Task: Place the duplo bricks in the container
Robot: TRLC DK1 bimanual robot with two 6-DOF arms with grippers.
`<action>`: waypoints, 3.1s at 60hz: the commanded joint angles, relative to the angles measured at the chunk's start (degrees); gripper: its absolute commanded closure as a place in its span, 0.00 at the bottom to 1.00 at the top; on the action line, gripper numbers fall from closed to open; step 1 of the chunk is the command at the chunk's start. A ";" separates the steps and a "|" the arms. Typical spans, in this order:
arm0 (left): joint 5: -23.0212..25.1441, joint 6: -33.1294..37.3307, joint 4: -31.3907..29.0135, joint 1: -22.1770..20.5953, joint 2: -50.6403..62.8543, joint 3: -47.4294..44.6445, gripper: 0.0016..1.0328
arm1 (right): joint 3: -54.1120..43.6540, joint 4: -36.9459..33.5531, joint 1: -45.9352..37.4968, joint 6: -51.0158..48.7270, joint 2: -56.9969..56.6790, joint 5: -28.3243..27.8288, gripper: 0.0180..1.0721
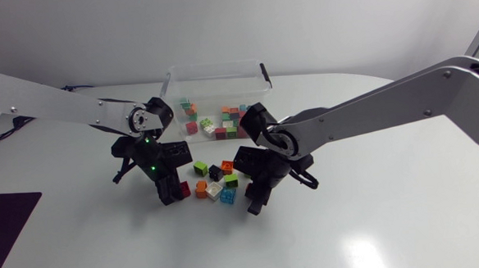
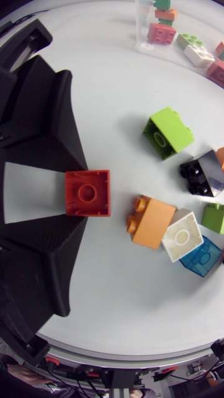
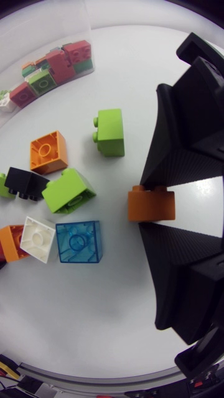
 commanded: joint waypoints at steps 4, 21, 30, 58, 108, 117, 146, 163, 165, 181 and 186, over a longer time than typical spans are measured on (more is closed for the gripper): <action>2.09 1.98 -2.60 1.00 0.47 2.40 0.70 | 1.04 -1.08 0.34 -1.11 1.13 -1.01 0.83; 6.92 1.98 -12.35 2.67 -7.00 10.66 0.70 | 6.93 -10.83 -4.41 -1.81 -9.60 -3.12 0.83; 8.59 -1.36 -12.97 2.58 -9.99 16.29 0.70 | 12.29 -12.68 -6.61 -0.41 -11.88 -4.35 0.83; 14.48 -20.61 -0.84 6.27 -2.52 35.54 0.69 | 31.10 -6.00 -11.00 10.14 -6.34 -6.46 0.83; 10.88 -30.27 22.36 7.85 -4.71 27.54 0.05 | 47.62 2.18 -13.02 14.27 11.50 -0.40 0.04; 10.97 -24.12 22.63 6.89 -14.91 16.38 0.05 | 37.51 2.53 -13.99 11.02 1.92 -2.86 0.04; 12.37 8.66 10.94 -0.15 -26.07 -10.43 0.06 | 2.27 2.88 -13.81 -3.75 -20.76 -10.33 0.04; 12.29 14.37 11.20 -2.17 -15.70 -11.22 0.07 | -3.09 4.55 -11.00 -7.17 -15.84 -11.39 0.04; 12.20 15.08 11.29 -2.34 -14.64 -11.22 0.07 | -3.09 4.72 -10.91 -7.35 -14.87 -11.39 0.04; 11.32 16.31 13.84 -2.69 -8.05 -9.82 0.07 | -0.37 6.83 -10.65 -7.88 -6.08 -10.95 0.04; 11.06 16.31 13.84 -2.87 -6.29 -9.03 0.07 | 0.95 6.92 -10.21 -7.88 -3.71 -10.68 0.05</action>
